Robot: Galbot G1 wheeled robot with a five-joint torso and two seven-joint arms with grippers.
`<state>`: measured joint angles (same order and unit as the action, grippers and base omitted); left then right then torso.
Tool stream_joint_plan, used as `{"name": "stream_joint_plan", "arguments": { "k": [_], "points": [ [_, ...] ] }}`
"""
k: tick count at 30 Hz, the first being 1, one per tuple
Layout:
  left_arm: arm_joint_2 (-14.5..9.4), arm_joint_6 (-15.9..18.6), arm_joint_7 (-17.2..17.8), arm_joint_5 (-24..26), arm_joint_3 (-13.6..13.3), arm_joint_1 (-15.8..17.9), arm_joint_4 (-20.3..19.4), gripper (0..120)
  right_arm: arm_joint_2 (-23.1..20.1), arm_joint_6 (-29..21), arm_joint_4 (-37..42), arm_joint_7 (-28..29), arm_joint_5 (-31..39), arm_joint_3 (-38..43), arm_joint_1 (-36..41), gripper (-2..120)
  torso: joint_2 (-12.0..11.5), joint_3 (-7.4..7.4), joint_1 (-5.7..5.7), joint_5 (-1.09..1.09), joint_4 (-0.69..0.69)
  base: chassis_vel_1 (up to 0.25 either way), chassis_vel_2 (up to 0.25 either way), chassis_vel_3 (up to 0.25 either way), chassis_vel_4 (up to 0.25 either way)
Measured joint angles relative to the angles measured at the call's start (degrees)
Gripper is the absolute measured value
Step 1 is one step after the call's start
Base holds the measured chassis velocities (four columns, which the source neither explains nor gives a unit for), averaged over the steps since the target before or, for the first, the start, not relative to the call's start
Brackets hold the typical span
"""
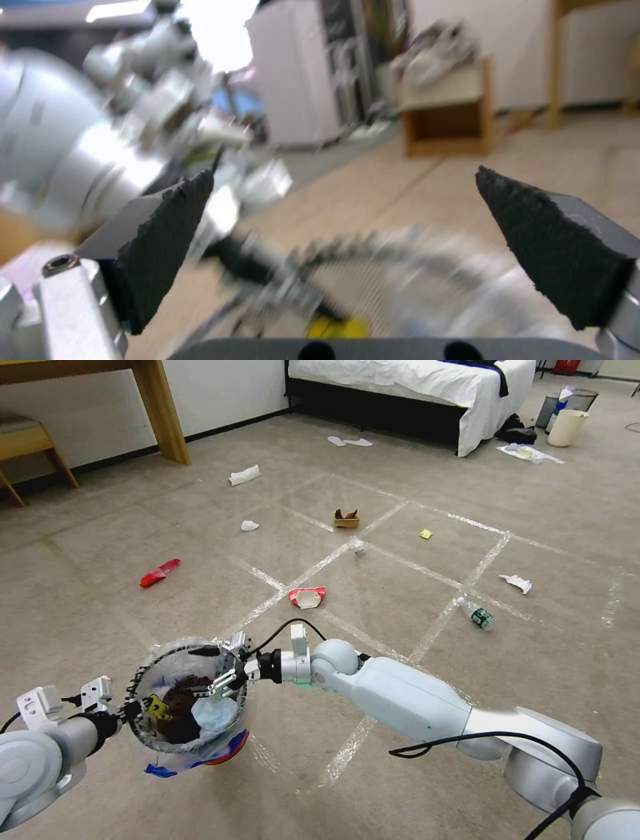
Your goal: Pick up the trash bin and place the garbage on the floor into it.
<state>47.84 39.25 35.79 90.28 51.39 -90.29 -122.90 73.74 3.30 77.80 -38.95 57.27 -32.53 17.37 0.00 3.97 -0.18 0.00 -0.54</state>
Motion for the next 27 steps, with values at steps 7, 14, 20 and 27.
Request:
{"name": "stream_joint_plan", "arguments": {
  "k": [7, 14, 20, 27],
  "points": [
    [-1.1, 0.0, -0.1, 0.0, -0.5, 0.9, 0.9, 1, -3.4, 2.1, 4.7, 8.0, -0.5, 12.8, 7.9, 100, 0.0, 0.00, 0.00, 0.02, -0.01, 0.000, 0.000, 0.000, 0.000],
    [-2.0, 0.0, 0.0, 0.2, -0.8, 1.2, 1.2, 1, -11.0, 5.8, 10.9, 21.5, -8.8, 29.5, 17.1, 100, 0.0, 0.00, 0.00, 0.01, -0.01, 0.000, 0.000, 0.000, 0.000],
    [-2.1, 0.1, 0.0, 0.4, -0.8, 1.5, 1.2, 1, -16.4, 6.9, 17.9, 27.9, -17.9, 43.1, 29.0, 100, 0.0, 0.00, 0.00, 0.02, -0.03, 0.000, 0.000, 0.000, 0.000],
    [-1.6, 0.6, 0.0, 0.4, -0.6, 1.5, 0.8, 1, -15.4, 12.2, 25.8, 29.4, -26.1, 63.2, 48.8, 100, 0.0, -0.01, 0.00, 0.02, -0.01, 0.000, 0.000, 0.000, 0.000]
  ]
}}
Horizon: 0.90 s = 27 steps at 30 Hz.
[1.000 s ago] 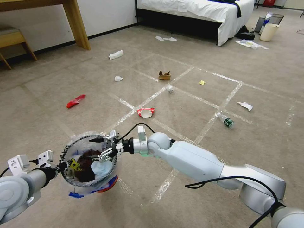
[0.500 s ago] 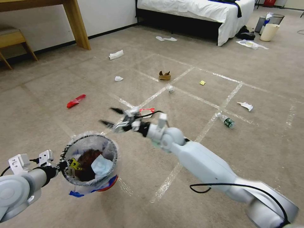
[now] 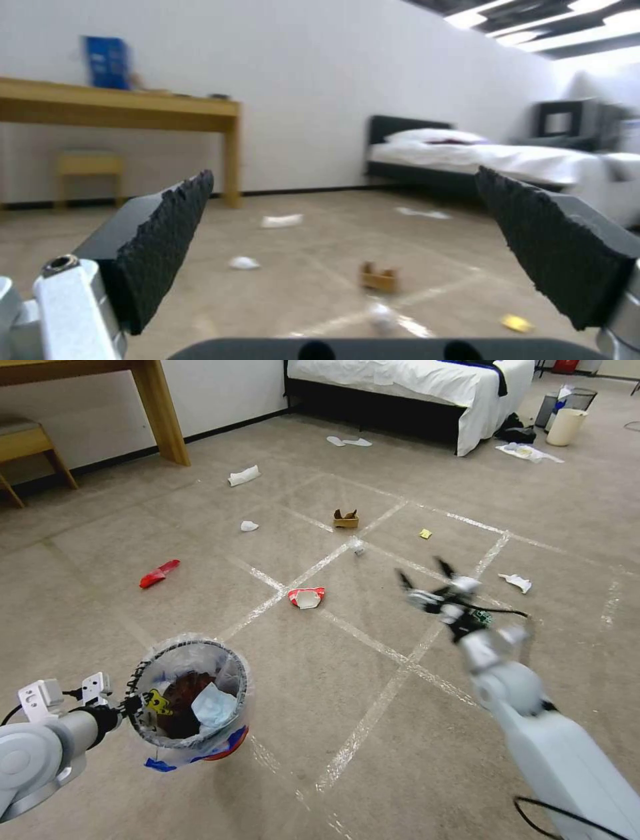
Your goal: Pick up the trash bin and place the garbage on the floor into it.
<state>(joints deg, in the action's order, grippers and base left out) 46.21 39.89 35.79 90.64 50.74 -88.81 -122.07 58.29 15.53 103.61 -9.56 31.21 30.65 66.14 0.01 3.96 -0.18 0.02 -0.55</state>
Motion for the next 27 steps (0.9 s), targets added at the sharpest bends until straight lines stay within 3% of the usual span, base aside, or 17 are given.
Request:
{"name": "stream_joint_plan", "arguments": {
  "k": [5, 10, 13, 27],
  "points": [
    [0.2, 0.4, 0.2, 0.0, 0.4, -0.2, -0.5, 1, 4.5, 1.5, 2.3, 0.0, -2.7, 6.3, 6.7, 100, 0.0, 0.00, 0.00, 0.00, -0.01, 0.000, 0.000, 0.000, 0.000],
    [0.2, 0.8, 0.6, 0.4, 1.6, -0.7, -1.4, 1, 12.6, 5.6, 5.8, -1.1, -7.6, 14.8, 14.7, 100, 0.0, 0.00, 0.00, -0.03, -0.01, 0.000, 0.000, 0.000, 0.000],
    [0.2, 1.0, 0.6, 0.5, 2.0, -0.8, -1.4, 1, 15.1, 8.2, 6.8, -2.5, -10.2, 18.6, 17.3, 100, 0.0, 0.00, 0.00, -0.03, 0.00, 0.000, 0.000, 0.000, 0.000],
    [-0.4, 2.3, 2.8, 1.9, 3.9, -1.1, -2.2, 1, 22.5, 16.3, 9.0, -9.3, -10.0, 23.5, 23.6, 100, 0.0, 0.01, 0.00, -0.03, 0.00, 0.000, 0.000, 0.000, 0.000]
  ]
}}
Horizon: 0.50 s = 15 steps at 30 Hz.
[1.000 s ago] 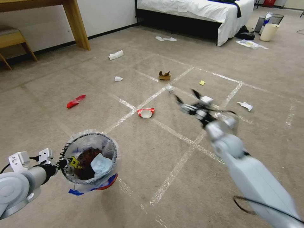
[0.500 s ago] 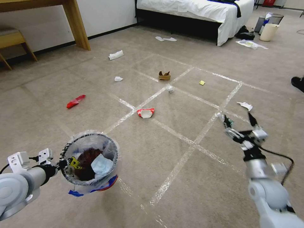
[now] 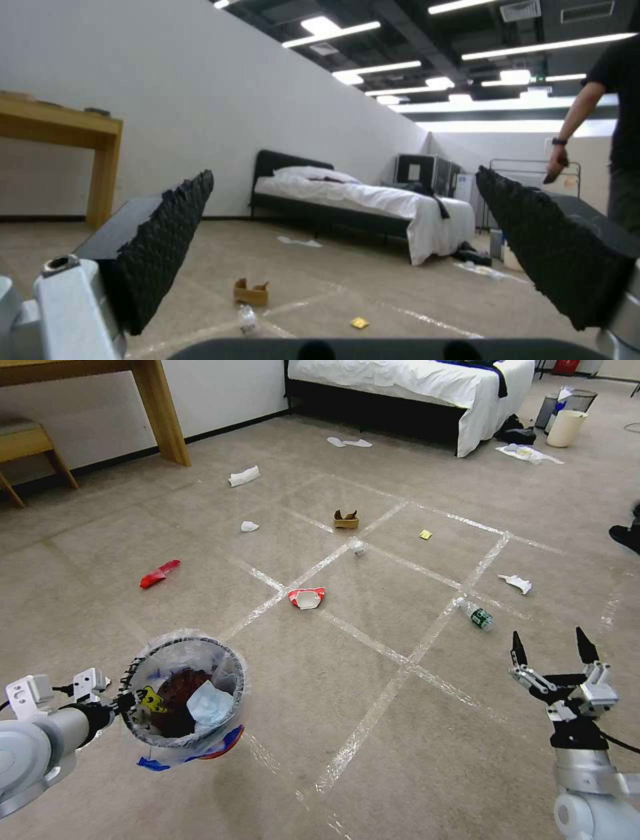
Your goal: Pick up the trash bin and place the garbage on the floor into it.
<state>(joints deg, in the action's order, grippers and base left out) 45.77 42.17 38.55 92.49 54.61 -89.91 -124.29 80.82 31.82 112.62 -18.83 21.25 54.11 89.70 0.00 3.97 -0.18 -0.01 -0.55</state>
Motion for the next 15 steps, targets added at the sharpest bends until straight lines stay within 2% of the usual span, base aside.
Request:
{"name": "stream_joint_plan", "arguments": {
  "k": [7, 15],
  "points": [
    [0.4, 0.0, 1.6, 1.6, 1.1, -0.2, -0.4, 1, 2.0, 4.9, -2.1, -2.8, -1.3, -0.4, 2.7, 100, 0.0, 0.00, 0.00, 0.01, -0.01, 0.000, 0.000, 0.000, 0.000],
    [1.2, 0.0, 1.7, 1.7, 1.0, -0.2, -0.4, 1, 2.2, 7.0, -4.3, -3.5, -1.6, -0.5, 2.7, 100, 0.0, 0.00, 0.00, 0.01, 0.00, 0.000, 0.000, 0.000, 0.000]
  ]
}}
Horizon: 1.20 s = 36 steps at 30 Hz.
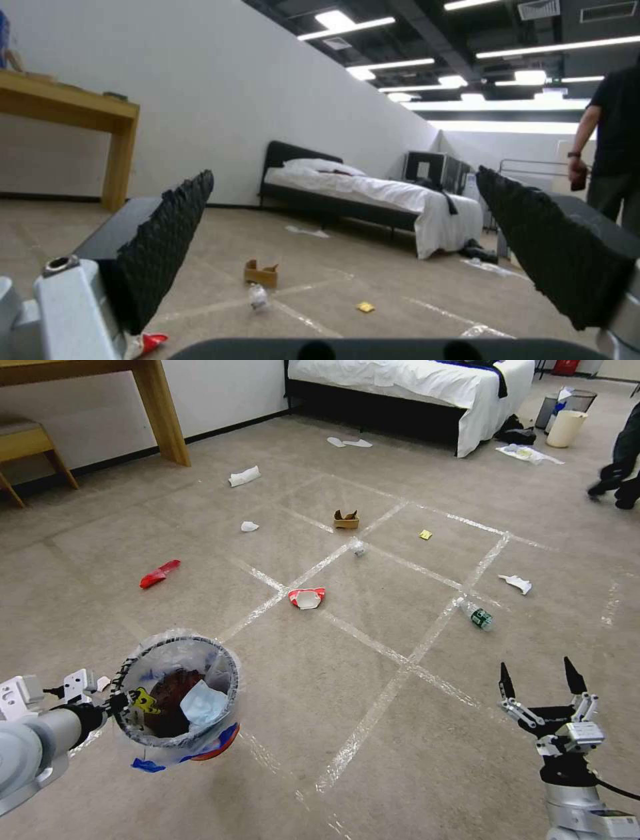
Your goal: Pick up the trash bin and place the garbage on the floor into it.
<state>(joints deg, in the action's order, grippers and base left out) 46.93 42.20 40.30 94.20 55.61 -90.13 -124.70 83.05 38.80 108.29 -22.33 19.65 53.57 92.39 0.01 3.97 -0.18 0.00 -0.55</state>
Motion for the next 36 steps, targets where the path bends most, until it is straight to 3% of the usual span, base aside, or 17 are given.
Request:
{"name": "stream_joint_plan", "arguments": {
  "k": [21, 36],
  "points": [
    [0.2, -0.1, -0.2, 0.0, -0.6, 0.5, 0.7, 1, 0.9, 1.1, -1.7, -0.1, -2.4, -1.3, -0.9, 100, 0.0, 0.00, 0.00, 0.00, 0.00, 0.000, 0.000, 0.000, 0.000],
    [1.7, -0.3, -0.4, -0.6, -1.3, 0.2, 0.7, 1, 0.9, 1.1, -2.3, 0.1, -4.0, -2.5, -1.9, 100, 0.0, 0.00, 0.00, 0.00, 0.00, -0.015, 0.016, 0.014, -0.016]
  ]
}}
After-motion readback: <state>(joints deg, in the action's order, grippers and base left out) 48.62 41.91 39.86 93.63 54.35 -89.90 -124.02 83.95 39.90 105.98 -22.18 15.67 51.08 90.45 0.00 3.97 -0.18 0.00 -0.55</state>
